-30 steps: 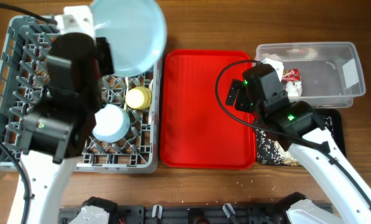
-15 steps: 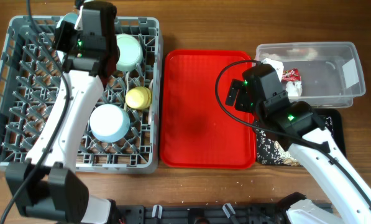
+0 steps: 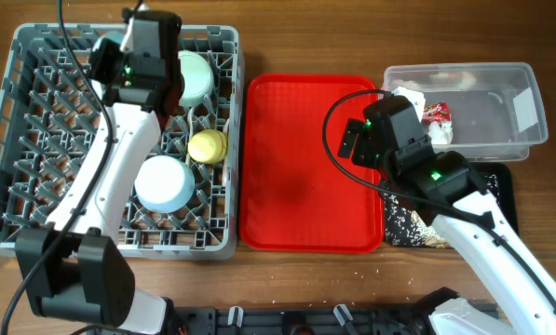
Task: Sort waste into correct bins and load items into the dishwasher rack
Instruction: 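Push the blue plate upright into the rack slots and release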
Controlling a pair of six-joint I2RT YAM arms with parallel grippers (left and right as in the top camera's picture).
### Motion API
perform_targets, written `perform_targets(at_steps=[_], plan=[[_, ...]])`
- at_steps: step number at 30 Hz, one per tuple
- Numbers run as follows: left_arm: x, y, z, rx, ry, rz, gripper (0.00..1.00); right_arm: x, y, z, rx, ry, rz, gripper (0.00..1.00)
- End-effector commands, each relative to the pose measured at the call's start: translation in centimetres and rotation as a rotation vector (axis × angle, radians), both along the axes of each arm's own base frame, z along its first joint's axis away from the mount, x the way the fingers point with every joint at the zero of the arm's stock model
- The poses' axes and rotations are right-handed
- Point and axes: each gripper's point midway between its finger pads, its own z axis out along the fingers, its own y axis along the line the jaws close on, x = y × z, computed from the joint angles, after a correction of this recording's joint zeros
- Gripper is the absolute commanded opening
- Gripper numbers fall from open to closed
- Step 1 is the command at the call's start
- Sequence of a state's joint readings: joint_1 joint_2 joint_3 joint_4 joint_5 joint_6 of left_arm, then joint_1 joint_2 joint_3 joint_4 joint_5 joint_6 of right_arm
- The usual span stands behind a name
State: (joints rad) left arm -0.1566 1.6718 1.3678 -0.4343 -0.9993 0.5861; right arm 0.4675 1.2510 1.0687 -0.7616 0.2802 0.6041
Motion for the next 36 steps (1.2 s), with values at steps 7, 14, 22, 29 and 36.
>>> perform_targets(at_steps=[7,14,22,29,36], plan=[[1.2,-1.9,-0.6,0.056,0.063,-0.106,0.04,0.1,0.0,0.1,0.002,-0.003,0.0,1.0],[1.0,-3.3,-2.7,0.054,0.147,-0.143,0.06,0.1,0.0,0.1,0.002,-0.003,0.0,1.0],[0.3,-4.0,-3.9,-0.042,0.102,-0.109,0.17,0.1,0.0,0.1,0.002,-0.003,0.0,1.0],[1.8,-4.9,3.1,-0.145,-0.334,-0.049,0.85,0.1,0.0,0.1,0.002,-0.003,0.0,1.0],[-1.4,-23.9,-0.2,-1.351,-0.138,-0.449,0.91,0.1,0.0,0.1,0.002,-0.003,0.0,1.0]])
